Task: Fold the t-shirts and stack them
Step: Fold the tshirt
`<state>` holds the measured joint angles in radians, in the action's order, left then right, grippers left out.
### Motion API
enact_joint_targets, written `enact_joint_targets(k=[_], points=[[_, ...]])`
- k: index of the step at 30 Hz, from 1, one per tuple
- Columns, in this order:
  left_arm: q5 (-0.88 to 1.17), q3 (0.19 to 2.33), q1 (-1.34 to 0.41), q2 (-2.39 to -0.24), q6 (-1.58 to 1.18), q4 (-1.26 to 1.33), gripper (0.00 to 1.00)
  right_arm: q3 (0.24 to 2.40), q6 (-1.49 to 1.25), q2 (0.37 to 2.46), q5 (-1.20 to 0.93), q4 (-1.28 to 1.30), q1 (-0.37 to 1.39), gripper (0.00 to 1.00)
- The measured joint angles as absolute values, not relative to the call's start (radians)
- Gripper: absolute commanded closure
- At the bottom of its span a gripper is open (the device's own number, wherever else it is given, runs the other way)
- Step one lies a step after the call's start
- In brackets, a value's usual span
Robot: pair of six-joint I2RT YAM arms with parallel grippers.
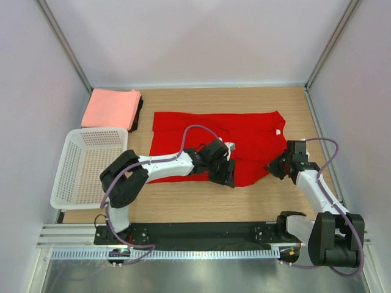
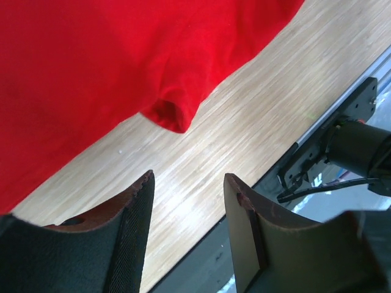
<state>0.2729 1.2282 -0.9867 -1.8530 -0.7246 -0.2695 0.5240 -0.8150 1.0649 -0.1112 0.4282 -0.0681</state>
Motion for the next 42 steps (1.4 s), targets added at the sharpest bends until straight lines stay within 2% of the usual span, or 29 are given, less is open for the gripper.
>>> enact_joint_targets(k=[20, 24, 32, 37, 42], points=[[0.208, 1.361, -1.025, -2.039, -0.672, -0.220, 0.48, 0.596, -0.864, 1.181, -0.136, 0.359, -0.067, 0.99], [0.184, 1.377, -1.034, -2.047, -0.675, -0.230, 0.53, 0.599, -0.867, 1.212, -0.146, 0.332, -0.067, 0.99], [0.037, 1.396, -1.036, -1.974, -0.731, -0.324, 0.48, 0.619, -0.868, 1.279, -0.161, 0.307, -0.067, 0.99], [0.094, 1.379, -1.041, -1.895, -0.754, -0.230, 0.59, 0.625, -0.876, 1.292, -0.163, 0.299, -0.067, 0.99], [0.204, 1.425, -1.056, -1.967, -0.756, -0.146, 0.66, 0.648, -0.887, 1.322, -0.163, 0.296, -0.067, 0.99]])
